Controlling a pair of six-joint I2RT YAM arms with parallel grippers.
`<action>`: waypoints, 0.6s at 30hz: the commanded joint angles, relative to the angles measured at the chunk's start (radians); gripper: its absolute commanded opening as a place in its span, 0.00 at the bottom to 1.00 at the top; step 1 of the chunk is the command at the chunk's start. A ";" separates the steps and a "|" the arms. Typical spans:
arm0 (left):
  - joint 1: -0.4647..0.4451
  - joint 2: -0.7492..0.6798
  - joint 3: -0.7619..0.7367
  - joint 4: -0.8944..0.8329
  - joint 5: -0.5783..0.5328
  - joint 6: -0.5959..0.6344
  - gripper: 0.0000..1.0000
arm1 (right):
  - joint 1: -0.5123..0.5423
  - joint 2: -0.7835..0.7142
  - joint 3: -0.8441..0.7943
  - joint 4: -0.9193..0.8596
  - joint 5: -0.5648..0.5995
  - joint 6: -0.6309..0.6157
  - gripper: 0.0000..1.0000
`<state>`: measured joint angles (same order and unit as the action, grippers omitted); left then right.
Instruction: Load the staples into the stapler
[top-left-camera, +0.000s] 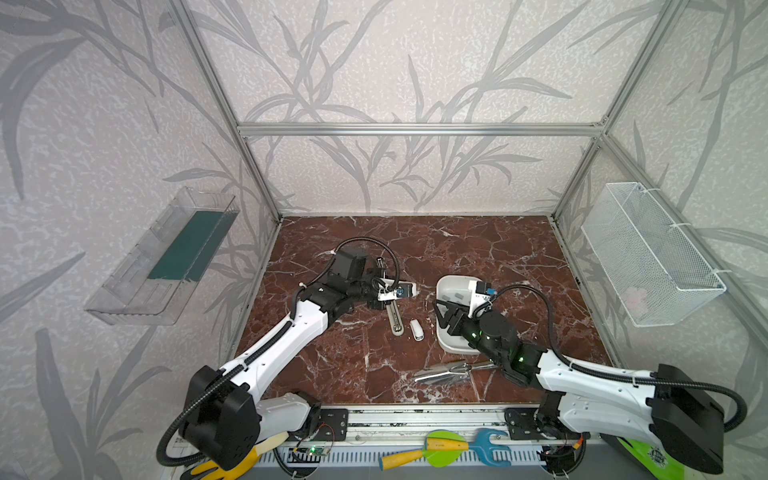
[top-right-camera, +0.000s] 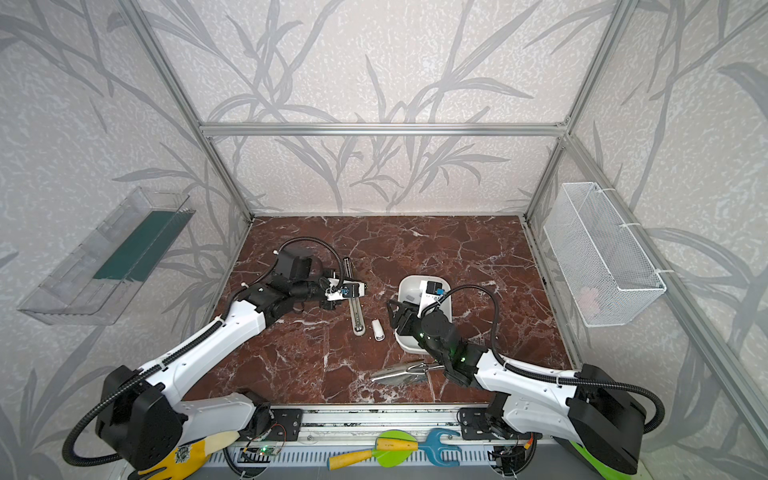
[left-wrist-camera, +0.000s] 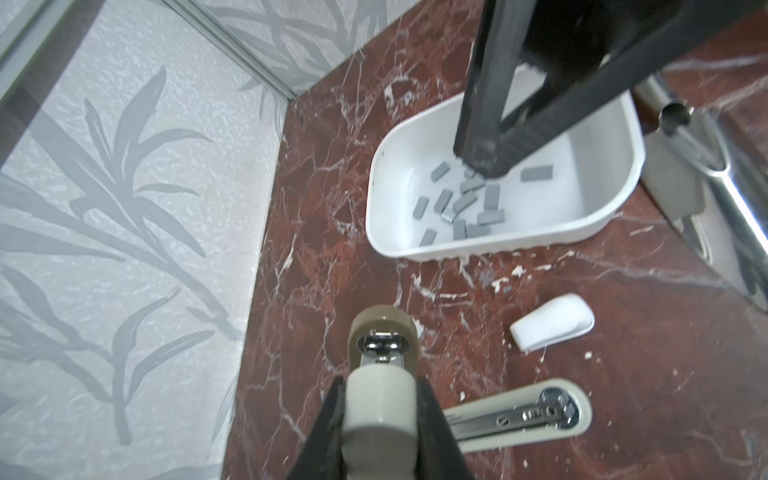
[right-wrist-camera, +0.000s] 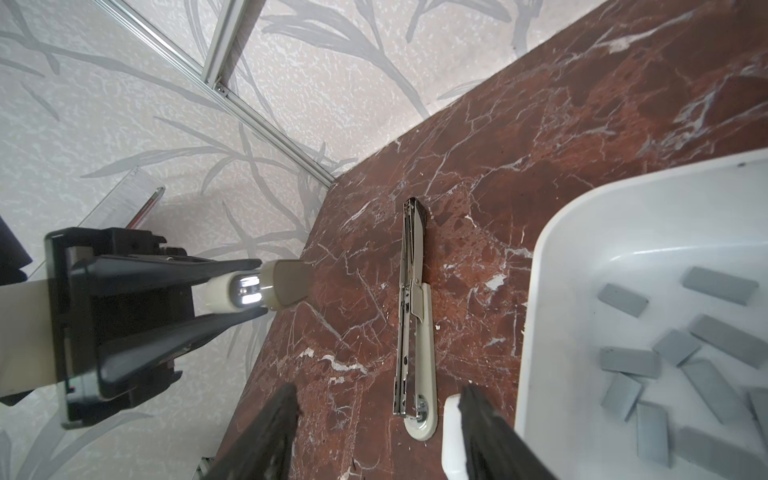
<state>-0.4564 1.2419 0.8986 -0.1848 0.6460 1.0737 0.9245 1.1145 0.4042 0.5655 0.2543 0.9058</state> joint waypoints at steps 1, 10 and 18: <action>-0.004 0.034 -0.001 0.155 0.195 -0.111 0.00 | -0.027 0.023 0.017 0.091 -0.142 0.023 0.61; -0.011 0.018 -0.019 0.111 0.199 -0.023 0.00 | -0.039 -0.097 0.025 -0.055 -0.226 -0.064 0.61; -0.077 0.000 -0.026 -0.005 0.166 0.161 0.00 | -0.039 -0.118 0.084 -0.156 -0.261 -0.131 0.60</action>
<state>-0.5125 1.2770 0.8848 -0.1417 0.8051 1.1461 0.8890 0.9966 0.4431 0.4576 0.0204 0.8150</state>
